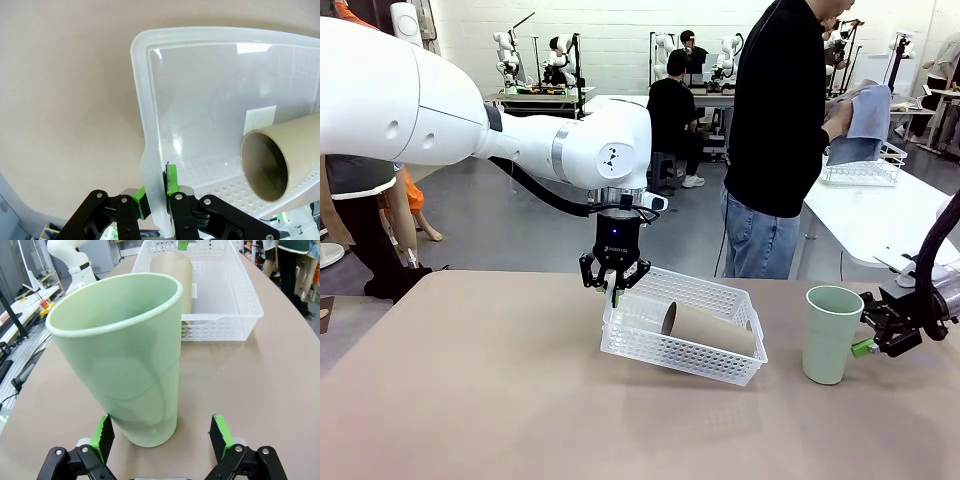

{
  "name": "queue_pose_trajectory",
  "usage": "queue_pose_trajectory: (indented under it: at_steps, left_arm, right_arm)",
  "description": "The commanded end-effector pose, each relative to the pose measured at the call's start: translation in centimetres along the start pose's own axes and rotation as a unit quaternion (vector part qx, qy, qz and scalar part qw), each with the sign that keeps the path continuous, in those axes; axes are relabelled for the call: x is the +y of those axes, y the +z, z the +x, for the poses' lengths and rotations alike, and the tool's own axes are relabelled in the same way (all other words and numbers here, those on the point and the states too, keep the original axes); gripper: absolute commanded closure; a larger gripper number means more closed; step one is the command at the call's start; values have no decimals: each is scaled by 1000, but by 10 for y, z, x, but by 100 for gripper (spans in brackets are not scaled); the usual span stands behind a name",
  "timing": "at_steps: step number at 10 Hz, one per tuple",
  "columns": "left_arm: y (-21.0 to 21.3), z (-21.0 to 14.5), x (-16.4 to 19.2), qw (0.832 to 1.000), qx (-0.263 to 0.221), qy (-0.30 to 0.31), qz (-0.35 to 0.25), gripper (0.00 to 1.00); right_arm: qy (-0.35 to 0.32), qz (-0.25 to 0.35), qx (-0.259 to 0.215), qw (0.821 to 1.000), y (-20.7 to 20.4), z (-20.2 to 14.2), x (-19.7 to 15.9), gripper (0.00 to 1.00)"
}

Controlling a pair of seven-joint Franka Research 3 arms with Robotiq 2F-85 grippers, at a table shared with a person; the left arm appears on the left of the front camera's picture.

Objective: Clean and organize the cups into the basket.
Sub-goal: Pick up the Reusable plastic cup from the right side of the table and stack it inside the Organizing basket in the center of the table.

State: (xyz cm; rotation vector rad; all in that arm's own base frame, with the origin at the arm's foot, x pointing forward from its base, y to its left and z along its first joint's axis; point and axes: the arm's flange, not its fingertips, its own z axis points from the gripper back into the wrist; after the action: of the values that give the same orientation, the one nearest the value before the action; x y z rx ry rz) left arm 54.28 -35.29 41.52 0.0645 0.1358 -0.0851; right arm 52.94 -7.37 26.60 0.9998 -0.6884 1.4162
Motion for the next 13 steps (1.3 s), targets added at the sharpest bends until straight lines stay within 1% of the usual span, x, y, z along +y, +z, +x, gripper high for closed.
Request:
queue_pose_trajectory:
  at_steps: [1,2,4,8,9,13]
  left_arm:
    - [1,-1,1,1000,0,0,0,100]
    - [1,-1,1,1000,0,0,0,100]
    - [1,-1,1,1000,0,0,0,100]
    - [1,-1,1,1000,0,0,0,100]
    - [1,-1,1,1000,0,0,0,100]
    - [1,-1,1,1000,0,0,0,100]
  right_arm:
    - [-3,56,5,998,2,0,1,0]
    - [11,91,9,996,1,1,3,0]
    - [33,127,6,991,-2,1,4,0]
    - [34,118,8,992,-8,3,-4,0]
    - [30,102,10,994,-9,2,-8,0]
    - [31,114,20,993,-33,12,-17,0]
